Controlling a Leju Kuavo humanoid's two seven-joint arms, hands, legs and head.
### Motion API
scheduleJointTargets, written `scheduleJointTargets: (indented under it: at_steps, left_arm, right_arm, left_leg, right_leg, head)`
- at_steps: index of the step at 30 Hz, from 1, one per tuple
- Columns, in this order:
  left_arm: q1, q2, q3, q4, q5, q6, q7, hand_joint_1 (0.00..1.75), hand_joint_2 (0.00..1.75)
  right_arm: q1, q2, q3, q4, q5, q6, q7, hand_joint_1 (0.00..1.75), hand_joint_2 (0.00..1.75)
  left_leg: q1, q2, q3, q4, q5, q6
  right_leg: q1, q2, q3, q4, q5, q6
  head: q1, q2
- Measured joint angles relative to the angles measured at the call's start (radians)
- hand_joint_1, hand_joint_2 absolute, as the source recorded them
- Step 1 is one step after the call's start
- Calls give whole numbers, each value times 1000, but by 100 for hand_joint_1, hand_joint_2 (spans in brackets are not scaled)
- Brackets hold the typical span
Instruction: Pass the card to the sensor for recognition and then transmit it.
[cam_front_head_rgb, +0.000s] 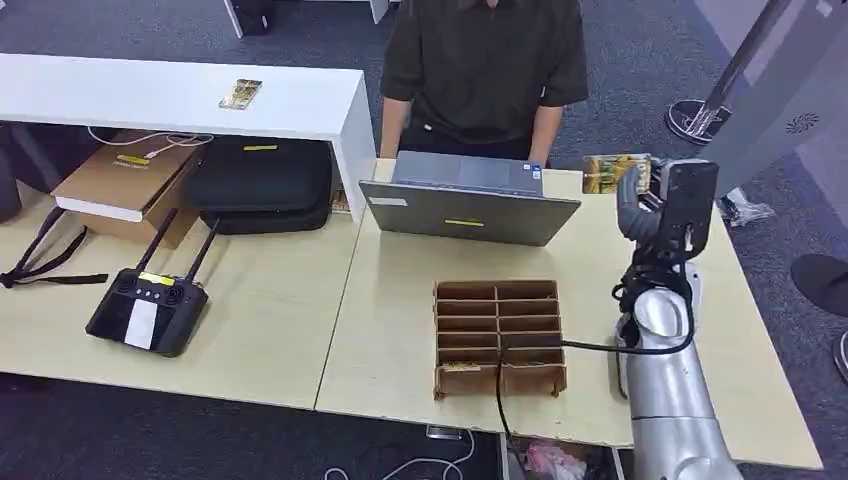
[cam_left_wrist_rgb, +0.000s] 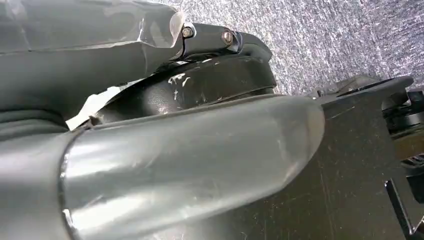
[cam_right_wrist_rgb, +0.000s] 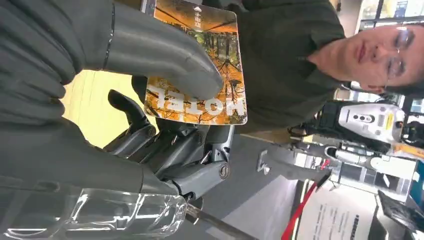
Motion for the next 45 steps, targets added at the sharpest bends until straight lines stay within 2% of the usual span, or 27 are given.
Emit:
scheduleJointTargets:
  at_steps: [10,13,21,28,29,45]
  left_arm:
    - [0,0,3,0,0,3,3,0,0]
    - [0,0,3,0,0,6,3,0,0]
    - [0,0,3,0,0,10,3,0,0]
    - [1,0,7,0,8,13,3,0,0]
    - [1,0,8,0,9,13,3,0,0]
    - [2,1,36,0,43,14,3,0,0]
  right_arm:
    - [1,-24,-32,0,-2,-3,0,166,175]
    - [1,-28,-36,0,-2,-6,-2,173,175]
    - [22,-36,-61,-4,-3,-12,-3,169,175]
    - [51,-51,-87,-19,-3,-14,-3,175,175]
    - [53,-53,-90,-19,-4,-14,-3,171,175]
    - [104,-72,-133,-19,-19,-12,-23,175,175]
  left_leg:
    - [0,0,0,0,0,0]
    - [0,0,0,0,0,0]
    - [0,0,0,0,0,0]
    - [0,0,0,0,0,0]
    - [0,0,0,0,0,0]
    - [0,0,0,0,0,0]
  right_leg:
    - [0,0,0,0,0,0]
    - [0,0,0,0,0,0]
    - [0,0,0,0,0,0]
    - [0,0,0,0,0,0]
    - [0,0,0,0,0,0]
    - [0,0,0,0,0,0]
  head:
    - [0,0]
    - [0,0]
    - [0,0]
    - [0,0]
    - [0,0]
    - [0,0]
